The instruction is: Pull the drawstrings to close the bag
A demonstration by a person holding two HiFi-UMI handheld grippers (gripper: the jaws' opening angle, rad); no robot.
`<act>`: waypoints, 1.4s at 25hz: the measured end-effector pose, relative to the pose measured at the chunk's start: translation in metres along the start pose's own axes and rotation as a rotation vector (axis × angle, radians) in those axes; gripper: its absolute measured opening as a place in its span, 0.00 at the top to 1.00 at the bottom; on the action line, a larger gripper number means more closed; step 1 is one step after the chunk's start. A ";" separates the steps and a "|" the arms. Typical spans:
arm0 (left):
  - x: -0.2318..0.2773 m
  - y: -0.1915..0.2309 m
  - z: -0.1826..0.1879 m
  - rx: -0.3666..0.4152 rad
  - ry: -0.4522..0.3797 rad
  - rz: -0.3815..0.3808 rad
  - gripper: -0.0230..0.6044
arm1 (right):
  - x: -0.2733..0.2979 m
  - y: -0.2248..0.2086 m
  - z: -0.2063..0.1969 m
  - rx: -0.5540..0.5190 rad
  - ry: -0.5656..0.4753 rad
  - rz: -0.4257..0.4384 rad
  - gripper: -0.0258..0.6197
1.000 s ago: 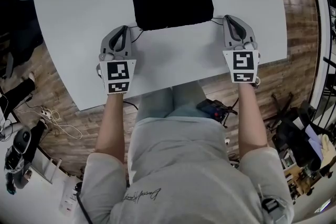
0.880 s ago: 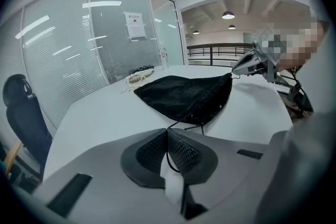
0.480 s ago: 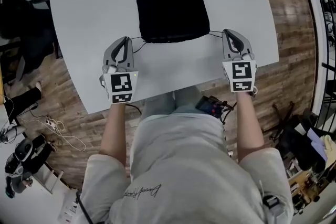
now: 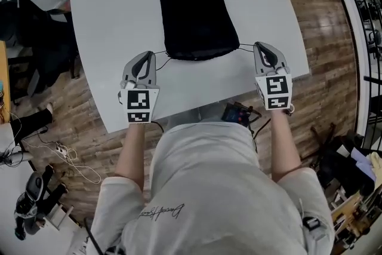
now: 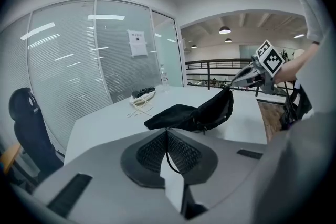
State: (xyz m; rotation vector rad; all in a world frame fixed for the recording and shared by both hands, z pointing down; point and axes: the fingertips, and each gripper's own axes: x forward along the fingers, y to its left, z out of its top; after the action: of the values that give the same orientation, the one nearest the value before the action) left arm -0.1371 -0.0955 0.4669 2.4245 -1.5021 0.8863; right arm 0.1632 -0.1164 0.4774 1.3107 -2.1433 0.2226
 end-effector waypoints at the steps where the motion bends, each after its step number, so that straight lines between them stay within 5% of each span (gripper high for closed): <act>1: -0.001 0.001 0.003 -0.008 -0.002 -0.007 0.94 | -0.001 -0.001 0.004 0.007 -0.004 0.003 0.92; 15: -0.026 0.015 0.037 -0.030 -0.040 -0.067 0.94 | -0.015 0.005 0.041 0.016 -0.041 0.016 0.92; 35: -0.038 0.026 0.044 -0.028 -0.061 0.009 0.94 | -0.021 0.001 0.056 0.020 -0.071 0.004 0.92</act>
State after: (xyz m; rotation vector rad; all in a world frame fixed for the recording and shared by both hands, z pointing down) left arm -0.1542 -0.0972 0.4053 2.4473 -1.5370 0.7947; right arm 0.1465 -0.1249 0.4210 1.3436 -2.2085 0.2025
